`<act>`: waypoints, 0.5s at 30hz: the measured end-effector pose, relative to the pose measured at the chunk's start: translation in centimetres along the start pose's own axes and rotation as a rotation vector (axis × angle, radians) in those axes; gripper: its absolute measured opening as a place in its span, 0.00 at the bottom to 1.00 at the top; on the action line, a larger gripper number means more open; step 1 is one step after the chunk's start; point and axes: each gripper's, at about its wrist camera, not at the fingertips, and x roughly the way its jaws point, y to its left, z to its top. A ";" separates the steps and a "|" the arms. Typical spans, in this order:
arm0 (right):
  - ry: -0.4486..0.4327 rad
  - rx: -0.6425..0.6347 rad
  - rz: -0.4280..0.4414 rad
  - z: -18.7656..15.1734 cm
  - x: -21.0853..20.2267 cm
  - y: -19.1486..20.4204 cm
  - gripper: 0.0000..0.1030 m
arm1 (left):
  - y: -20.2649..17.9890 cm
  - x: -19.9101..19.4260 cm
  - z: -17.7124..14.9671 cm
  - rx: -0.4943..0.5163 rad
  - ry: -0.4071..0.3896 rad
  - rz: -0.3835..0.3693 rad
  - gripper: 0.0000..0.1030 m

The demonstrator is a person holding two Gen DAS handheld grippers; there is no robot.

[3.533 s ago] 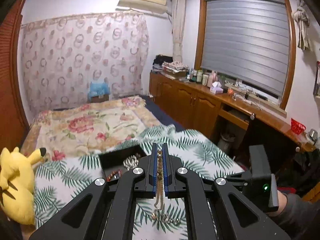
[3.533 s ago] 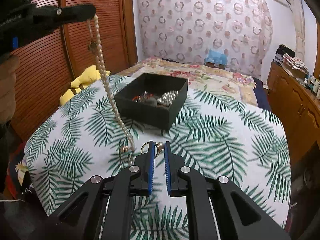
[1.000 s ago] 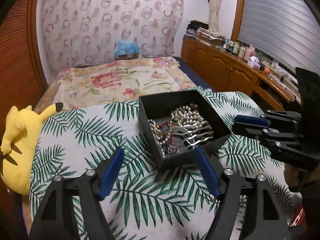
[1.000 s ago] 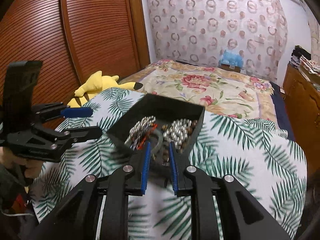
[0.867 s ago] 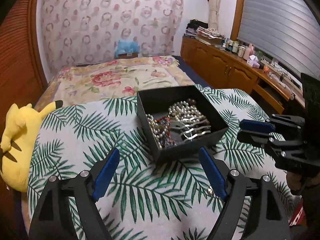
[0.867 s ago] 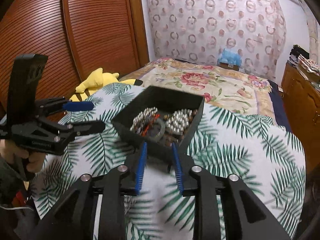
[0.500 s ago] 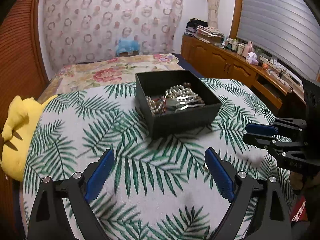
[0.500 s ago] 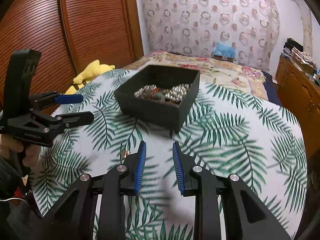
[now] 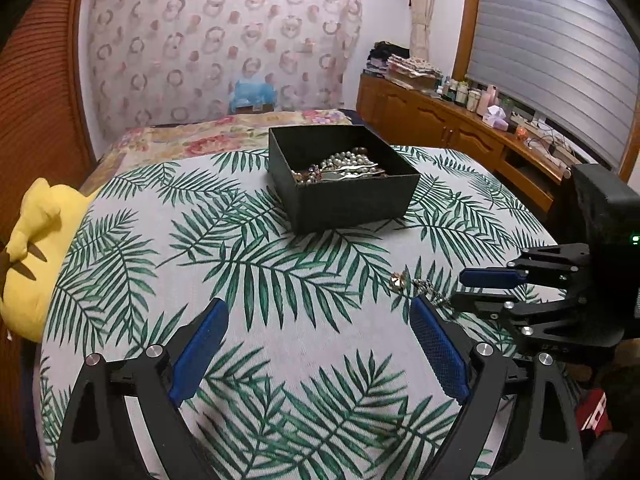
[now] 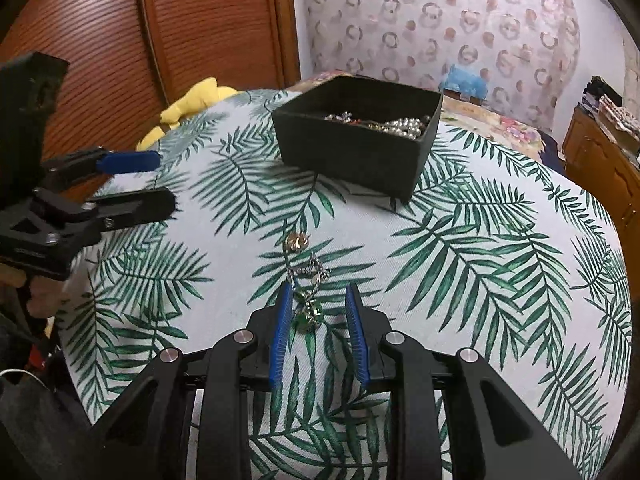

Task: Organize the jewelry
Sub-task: 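Grasp the green-bead chain with the right tool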

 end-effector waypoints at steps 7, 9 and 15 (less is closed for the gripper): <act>0.028 -0.006 -0.011 -0.3 0.7 0.5 0.29 | -0.7 -0.2 -0.8 0.015 0.001 -0.007 0.86; 0.027 -0.020 -0.021 -0.5 0.8 0.8 0.29 | -0.7 -0.1 -0.9 0.018 0.007 -0.010 0.86; 0.011 -0.017 -0.008 -0.6 0.3 0.5 0.18 | -0.8 0.9 -0.6 0.016 0.023 -0.015 0.86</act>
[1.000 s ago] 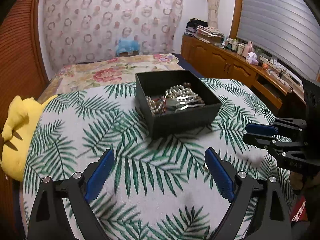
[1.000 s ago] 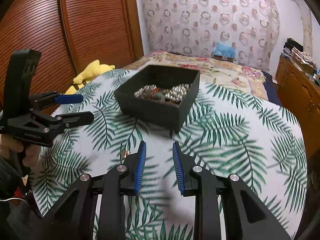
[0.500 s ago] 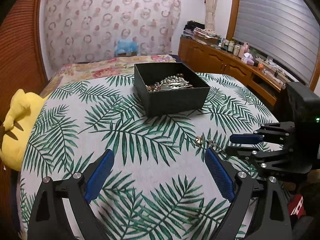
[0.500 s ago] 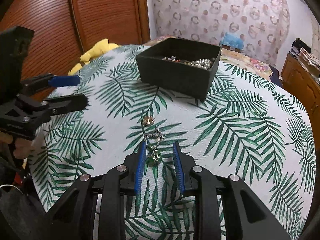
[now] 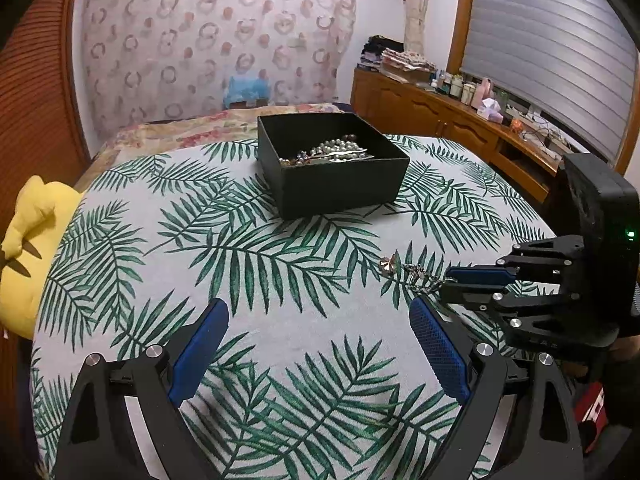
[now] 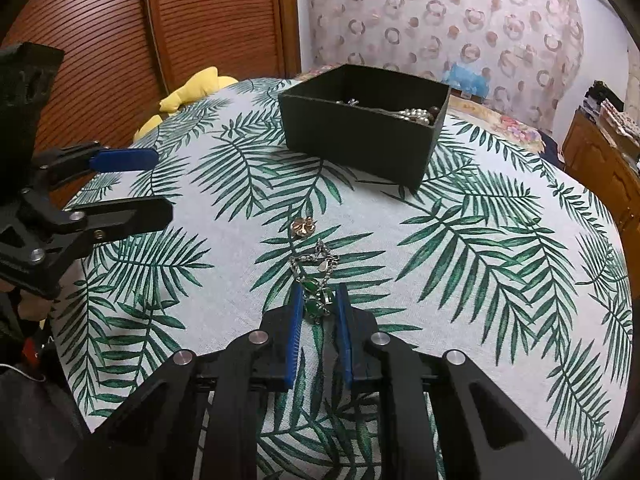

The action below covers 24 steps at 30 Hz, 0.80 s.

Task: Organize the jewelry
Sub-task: 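Grasp the green-bead chain with the right tool, then grasp the gold flower brooch with the left tool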

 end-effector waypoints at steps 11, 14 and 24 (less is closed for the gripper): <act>-0.092 0.062 -0.019 -0.4 -3.7 -2.6 0.17 | -2.0 3.4 1.4 0.053 0.060 -0.059 0.72; -0.104 0.073 -0.030 -0.6 -4.4 -3.2 0.17 | -2.9 4.2 2.0 0.057 0.068 -0.106 0.59; -0.122 0.072 -0.040 -1.0 -5.0 -3.3 0.17 | -5.1 7.3 2.5 0.114 0.115 -0.094 0.30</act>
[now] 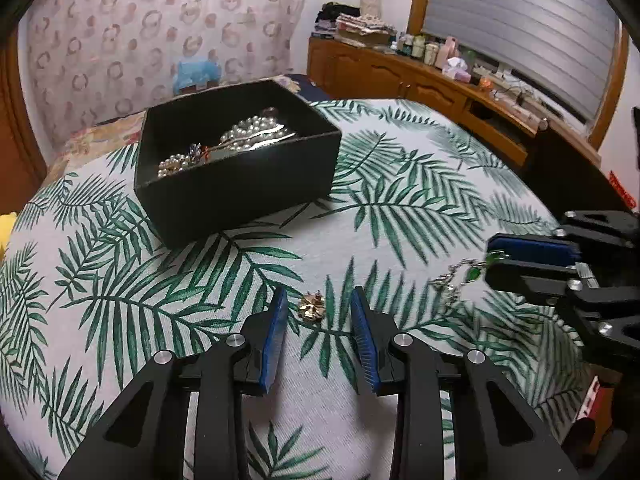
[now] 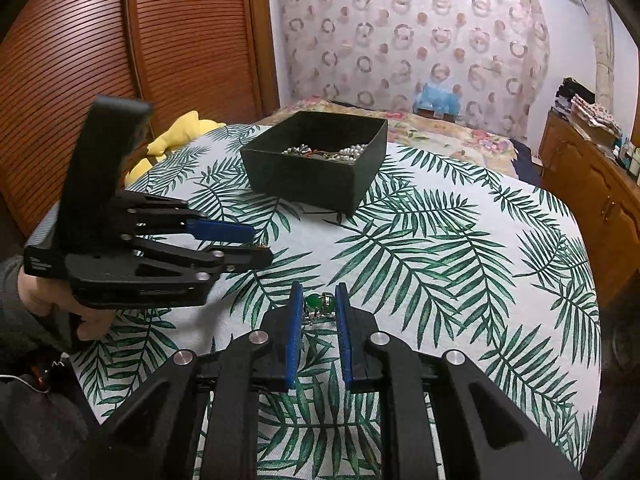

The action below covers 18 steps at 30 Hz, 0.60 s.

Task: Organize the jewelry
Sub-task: 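Grasp the gold flower brooch with the left tool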

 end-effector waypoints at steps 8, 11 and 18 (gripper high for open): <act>-0.004 -0.003 -0.008 0.0 -0.3 -0.2 0.17 | 0.2 -0.1 -0.2 0.012 -0.019 0.003 0.13; -0.007 -0.001 -0.013 0.1 -0.3 -0.4 0.18 | 0.3 -0.6 0.0 0.008 -0.038 0.001 0.14; -0.020 -0.014 -0.011 1.1 -0.4 -0.4 0.17 | 1.1 -2.5 0.6 -0.013 -0.086 0.011 0.14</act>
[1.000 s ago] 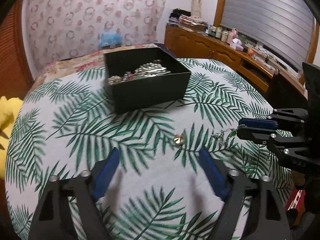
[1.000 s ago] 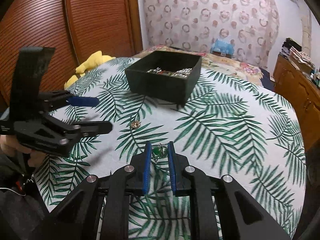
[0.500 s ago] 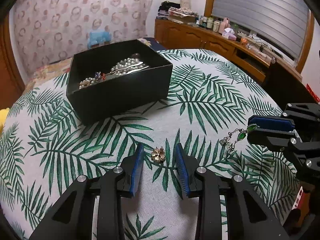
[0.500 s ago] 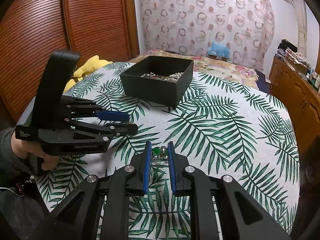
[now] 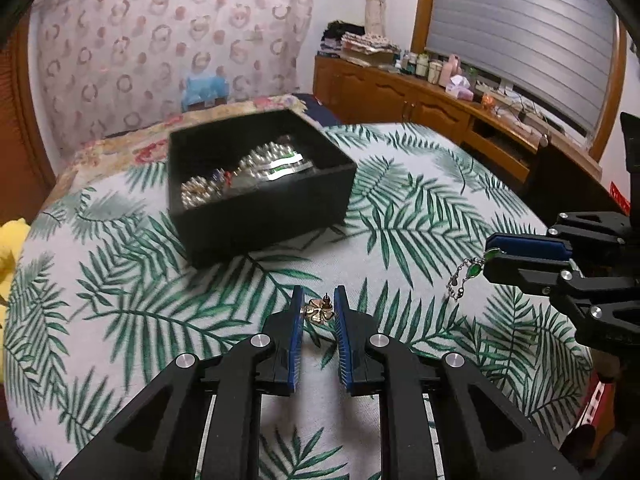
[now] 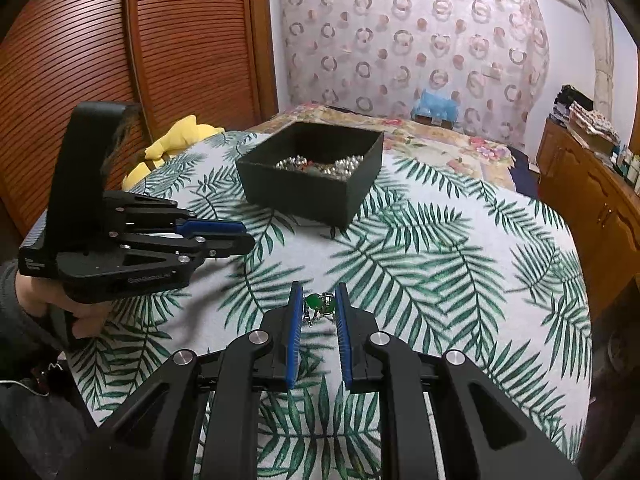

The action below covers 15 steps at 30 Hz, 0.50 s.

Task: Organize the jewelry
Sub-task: 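Grasp the gold flower brooch with the left tool, then carry the brooch with the left tool while the right tool carries the chain over the box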

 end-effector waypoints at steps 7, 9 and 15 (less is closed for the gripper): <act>-0.048 -0.031 0.001 3.4 0.1 0.5 0.18 | 1.0 -1.9 1.1 -0.002 -0.043 0.015 0.14; -0.056 -0.047 -0.002 4.5 0.4 0.8 0.17 | 1.5 -2.2 1.4 -0.009 -0.054 0.022 0.14; -0.088 -0.065 -0.003 8.2 1.5 0.9 0.17 | 2.6 -2.8 2.2 -0.019 -0.074 0.041 0.14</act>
